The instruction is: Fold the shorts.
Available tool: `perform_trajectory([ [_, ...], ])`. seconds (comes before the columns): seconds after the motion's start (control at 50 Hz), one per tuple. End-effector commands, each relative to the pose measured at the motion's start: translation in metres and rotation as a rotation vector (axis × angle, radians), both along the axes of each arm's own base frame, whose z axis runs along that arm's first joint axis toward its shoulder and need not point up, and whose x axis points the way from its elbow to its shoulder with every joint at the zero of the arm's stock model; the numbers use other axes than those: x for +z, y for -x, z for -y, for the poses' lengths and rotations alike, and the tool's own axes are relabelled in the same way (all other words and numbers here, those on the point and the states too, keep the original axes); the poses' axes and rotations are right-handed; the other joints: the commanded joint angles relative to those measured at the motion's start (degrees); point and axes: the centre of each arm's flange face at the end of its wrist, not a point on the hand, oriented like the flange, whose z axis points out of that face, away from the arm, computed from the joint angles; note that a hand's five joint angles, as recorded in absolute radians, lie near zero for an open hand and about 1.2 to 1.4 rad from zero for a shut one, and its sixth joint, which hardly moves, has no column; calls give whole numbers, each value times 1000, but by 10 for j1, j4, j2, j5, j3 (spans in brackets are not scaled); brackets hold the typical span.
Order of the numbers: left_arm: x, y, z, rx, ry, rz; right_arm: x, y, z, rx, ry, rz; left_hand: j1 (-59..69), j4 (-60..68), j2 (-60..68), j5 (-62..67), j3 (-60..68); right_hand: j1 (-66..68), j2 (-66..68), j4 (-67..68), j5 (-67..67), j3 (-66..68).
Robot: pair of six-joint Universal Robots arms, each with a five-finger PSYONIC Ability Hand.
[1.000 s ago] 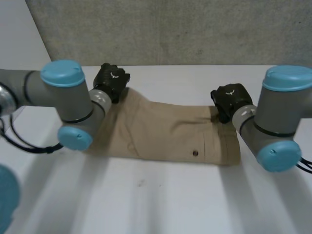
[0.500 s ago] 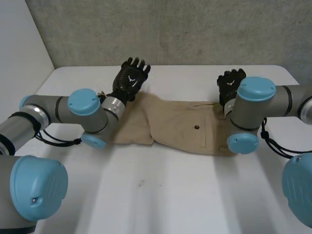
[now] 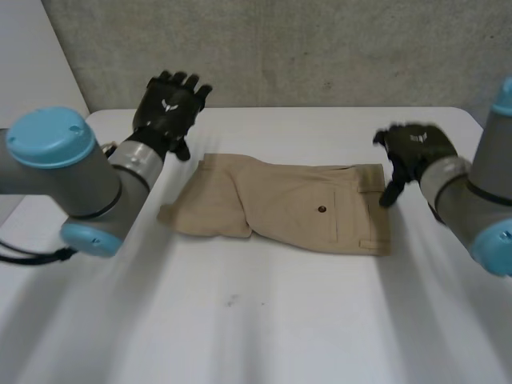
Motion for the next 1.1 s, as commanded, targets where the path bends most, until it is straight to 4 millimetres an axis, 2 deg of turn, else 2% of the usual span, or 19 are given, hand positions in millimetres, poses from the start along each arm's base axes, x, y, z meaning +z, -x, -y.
perform_trajectory([
  [0.02, -18, -24, -24, 51, -281, -54, -42, 14, -19, 18, -191, 81, -10, -14, -12, -24, -20, 116, 96, 95, 89, 97],
  [0.1, -30, -37, -29, 84, -414, -84, -54, 18, -19, 19, -186, 90, -8, -13, -10, -23, -18, 139, 119, 119, 113, 120],
  [0.16, -37, -42, -31, 95, -442, -80, -62, 18, -18, 22, -166, 90, 3, -1, 2, -11, -7, 149, 129, 129, 123, 130],
  [0.36, -66, -39, -20, 105, -467, -46, -84, 15, -11, 24, -155, 83, 64, 59, 62, 50, 54, 178, 158, 158, 152, 159],
  [0.56, -87, -35, -9, 104, -433, 52, -87, 17, -6, 19, -125, 54, 156, 152, 155, 142, 146, 257, 237, 237, 231, 238],
  [0.6, -88, -36, -8, 103, -427, 65, -88, 16, -7, 23, -115, 22, 185, 180, 183, 171, 175, 290, 270, 270, 264, 271],
  [0.76, -95, -34, -2, 105, -404, 81, -90, 18, -7, -2, -111, -4, 504, 500, 503, 490, 494, 307, 287, 287, 281, 288],
  [0.84, -100, -35, 2, 107, -388, 124, -98, 19, -6, -6, -127, -11, 600, 596, 599, 586, 590, 341, 321, 321, 315, 322],
  [1.0, -105, -55, 13, 184, -359, 224, -97, 20, -3, -27, -120, -20, 601, 596, 599, 586, 591, 422, 402, 402, 396, 403],
  [1.1, -101, -59, 13, 219, -348, 232, -96, 21, -3, -35, -116, -23, 584, 579, 582, 570, 574, 422, 402, 402, 396, 403],
])
